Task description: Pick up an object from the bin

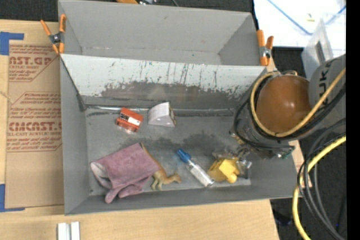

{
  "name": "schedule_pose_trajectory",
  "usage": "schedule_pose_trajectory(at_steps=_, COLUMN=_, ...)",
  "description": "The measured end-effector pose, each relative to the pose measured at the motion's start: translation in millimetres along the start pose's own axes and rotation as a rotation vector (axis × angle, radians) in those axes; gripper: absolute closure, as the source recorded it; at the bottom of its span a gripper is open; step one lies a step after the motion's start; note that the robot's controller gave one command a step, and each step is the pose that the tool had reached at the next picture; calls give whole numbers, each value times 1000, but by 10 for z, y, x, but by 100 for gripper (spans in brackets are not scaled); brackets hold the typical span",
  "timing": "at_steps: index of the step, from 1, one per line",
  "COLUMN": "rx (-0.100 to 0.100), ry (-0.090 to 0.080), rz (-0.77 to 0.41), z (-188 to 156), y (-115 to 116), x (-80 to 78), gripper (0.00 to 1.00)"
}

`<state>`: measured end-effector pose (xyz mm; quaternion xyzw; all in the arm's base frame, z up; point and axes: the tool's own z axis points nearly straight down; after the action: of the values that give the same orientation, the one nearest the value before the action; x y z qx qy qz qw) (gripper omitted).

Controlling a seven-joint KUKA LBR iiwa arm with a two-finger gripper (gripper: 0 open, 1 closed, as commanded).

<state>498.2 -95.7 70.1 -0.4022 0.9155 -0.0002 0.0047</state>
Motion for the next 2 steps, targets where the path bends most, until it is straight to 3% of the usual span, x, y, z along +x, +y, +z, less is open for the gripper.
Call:
schedule_pose_trajectory(at_steps=1, rx=-1, ry=1, rz=0, z=-5, y=2, x=2, gripper=100)
schedule_pose_trajectory(at_steps=2, rx=-11, ry=6, rz=1, z=-303, y=34, x=11, gripper=100)
